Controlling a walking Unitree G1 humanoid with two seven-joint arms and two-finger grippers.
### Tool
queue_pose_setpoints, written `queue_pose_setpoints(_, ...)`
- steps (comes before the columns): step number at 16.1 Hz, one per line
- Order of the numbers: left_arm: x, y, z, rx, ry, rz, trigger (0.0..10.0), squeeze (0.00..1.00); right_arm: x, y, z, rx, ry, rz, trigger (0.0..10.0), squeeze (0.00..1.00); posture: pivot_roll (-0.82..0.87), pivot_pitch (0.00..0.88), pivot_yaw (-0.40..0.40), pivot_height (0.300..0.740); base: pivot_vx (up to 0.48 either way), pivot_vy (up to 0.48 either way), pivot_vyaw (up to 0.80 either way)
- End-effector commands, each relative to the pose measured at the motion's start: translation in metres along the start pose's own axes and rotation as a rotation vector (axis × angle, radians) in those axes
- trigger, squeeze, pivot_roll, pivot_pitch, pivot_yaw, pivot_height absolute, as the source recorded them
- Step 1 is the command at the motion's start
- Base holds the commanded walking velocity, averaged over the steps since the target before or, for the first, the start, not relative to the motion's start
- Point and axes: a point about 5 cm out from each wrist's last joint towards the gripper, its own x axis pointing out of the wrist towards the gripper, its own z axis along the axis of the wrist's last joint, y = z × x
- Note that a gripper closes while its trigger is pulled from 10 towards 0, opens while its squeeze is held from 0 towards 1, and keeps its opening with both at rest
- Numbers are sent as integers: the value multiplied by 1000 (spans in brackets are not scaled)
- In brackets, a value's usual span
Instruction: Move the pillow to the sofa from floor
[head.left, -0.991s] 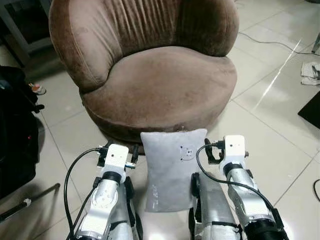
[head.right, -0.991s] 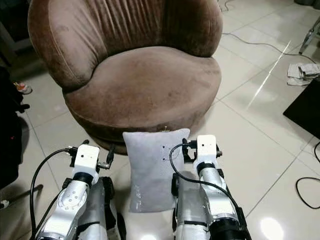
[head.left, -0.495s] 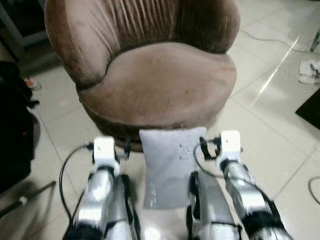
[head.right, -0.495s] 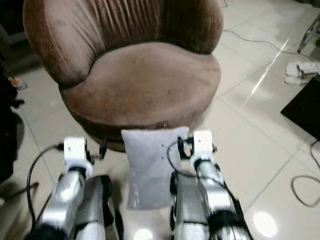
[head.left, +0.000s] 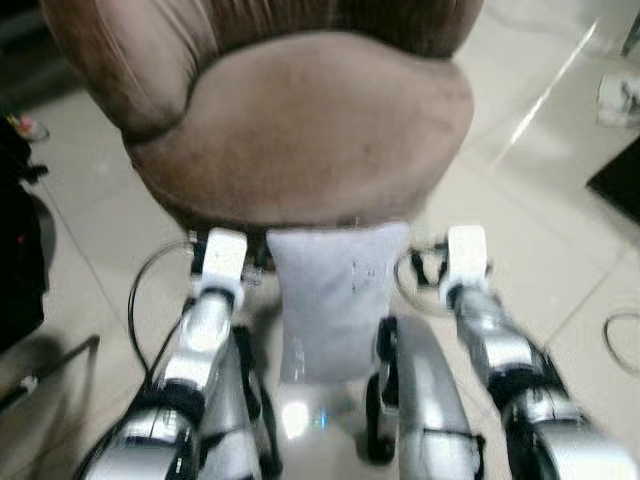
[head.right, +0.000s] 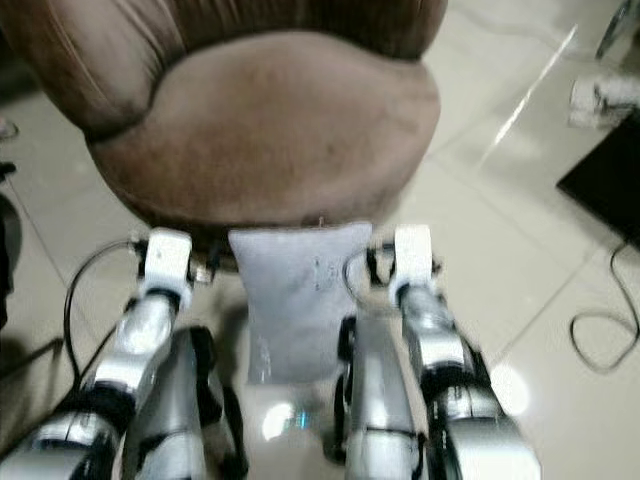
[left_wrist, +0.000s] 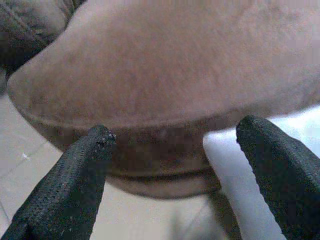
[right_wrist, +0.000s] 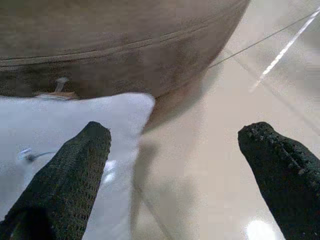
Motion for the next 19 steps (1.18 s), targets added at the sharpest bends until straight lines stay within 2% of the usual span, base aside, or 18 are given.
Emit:
queue_pose_setpoints(1,-4,-1,-10,-41,42,20,10000,0,-1,-3,-8,13,43,-17,10000,0,-4,391,-8,518,0,0,0)
queue_pose_setpoints(3,-5,-3,-11,-58,38,9,10000,0,0,4,-4,16,21,25,10000,0,-12,397,-2,518,0,0,0)
queue_pose_setpoints(6,-6,-1,-16,-136,52,63,10000,0,-3,17,-7,10,1,69,10000,0,-48,411,5,509,0,0,0)
queue_pose_setpoints(8,-4,-1,-16,-143,65,65,10000,0,-4,18,-8,16,-10,73,10000,0,-57,406,1,491,0,0,0)
queue_pose_setpoints(11,0,-4,-9,-92,31,45,10000,0,-10,16,-11,18,-37,90,10000,0,-55,409,-3,461,0,0,0)
queue_pose_setpoints(13,-1,-2,-9,-90,23,43,10000,0,-14,15,-14,26,-53,88,10000,0,-65,410,1,439,0,0,0)
queue_pose_setpoints(16,-1,2,-10,-144,18,39,10000,0,-21,10,-18,33,-62,71,10000,0,-73,412,0,439,0,0,0)
queue_pose_setpoints(17,0,3,-9,-196,17,19,10000,0,-24,9,-18,34,-70,72,10000,0,-87,416,-5,439,0,0,0)
queue_pose_setpoints(18,3,4,-6,-323,2,-30,10000,1000,-29,8,-16,34,-85,76,10000,0,-101,422,-13,439,0,0,0)
queue_pose_setpoints(19,5,4,-3,-398,-14,-60,10000,1000,-32,7,-16,34,-91,79,10000,0,-101,422,-13,439,0,0,0)
